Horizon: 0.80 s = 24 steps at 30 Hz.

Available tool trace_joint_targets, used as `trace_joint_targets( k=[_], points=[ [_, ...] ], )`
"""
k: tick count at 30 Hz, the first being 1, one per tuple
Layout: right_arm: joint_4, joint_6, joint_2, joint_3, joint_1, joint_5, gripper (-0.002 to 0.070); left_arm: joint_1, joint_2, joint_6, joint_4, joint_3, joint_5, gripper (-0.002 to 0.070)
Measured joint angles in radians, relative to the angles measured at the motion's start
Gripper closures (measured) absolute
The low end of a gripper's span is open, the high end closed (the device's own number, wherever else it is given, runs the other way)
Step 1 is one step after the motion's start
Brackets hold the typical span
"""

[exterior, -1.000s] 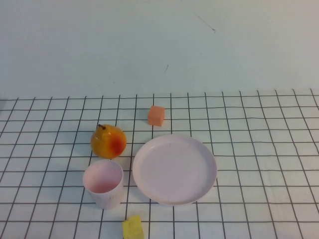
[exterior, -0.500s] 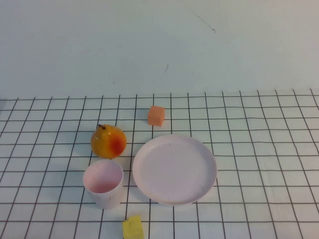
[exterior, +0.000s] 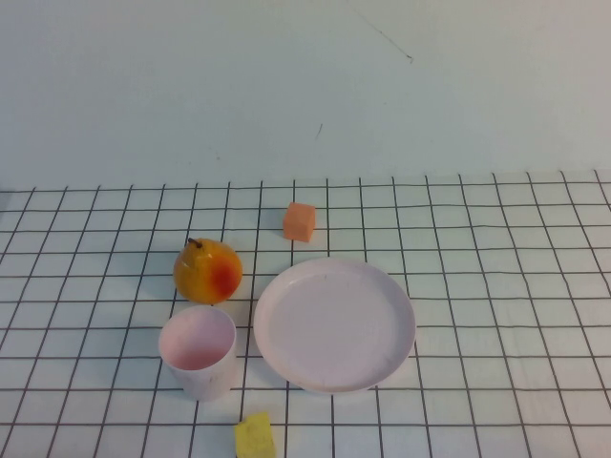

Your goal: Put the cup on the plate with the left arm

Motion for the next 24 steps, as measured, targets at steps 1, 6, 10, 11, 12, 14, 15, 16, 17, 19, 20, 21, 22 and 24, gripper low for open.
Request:
trace_joint_targets(
  k=[1,6,10,11,12,14,15,16,17,19,20,21,22,24],
  points=[
    [0.0,0.0,0.0,0.0,0.0,0.0,0.0681,0.0,0.0,0.0,0.0,0.0,0.0,0.0677],
    [0.0,0.0,0.0,0.0,0.0,0.0,0.0681,0.0,0.0,0.023,0.015,0.0,-0.004,0.0677],
    [0.0,0.0,0.0,0.0,0.0,0.0,0.0681,0.0,0.0,0.091,0.094,0.004,-0.047,0.0677],
    [0.0,-0.007,0.0,0.0,0.0,0.0,0.0681,0.0,0.0,0.092,0.099,0.006,-0.078,0.0677],
    [0.0,0.0,0.0,0.0,0.0,0.0,0.0681,0.0,0.0,0.092,0.101,0.008,-0.102,0.0677],
    [0.0,0.0,0.0,0.0,0.0,0.0,0.0681,0.0,0.0,0.089,0.103,0.008,-0.187,0.0677],
    [0.0,0.0,0.0,0.0,0.0,0.0,0.0681,0.0,0.0,0.082,0.103,0.008,-0.229,0.0677],
    [0.0,0.0,0.0,0.0,0.0,0.0,0.0681,0.0,0.0,0.082,0.095,0.008,-0.288,0.0677],
    [0.0,0.0,0.0,0.0,0.0,0.0,0.0681,0.0,0.0,0.054,0.079,0.008,-0.35,0.0677],
    [0.0,0.0,0.0,0.0,0.0,0.0,0.0681,0.0,0.0,-0.03,0.046,0.008,-0.468,0.0677],
    [0.0,0.0,0.0,0.0,0.0,0.0,0.0681,0.0,0.0,-0.08,0.032,0.008,-0.534,0.0677],
    [0.0,0.0,0.0,0.0,0.0,0.0,0.0681,0.0,0.0,-0.119,0.025,0.008,-0.602,0.0677],
    [0.0,-0.007,0.0,0.0,0.0,0.0,0.0681,0.0,0.0,-0.169,0.016,0.008,-0.675,0.0677],
    [0.0,0.0,0.0,0.0,0.0,0.0,0.0681,0.0,0.0,-0.279,0.014,0.008,-0.814,0.0677]
  ],
)
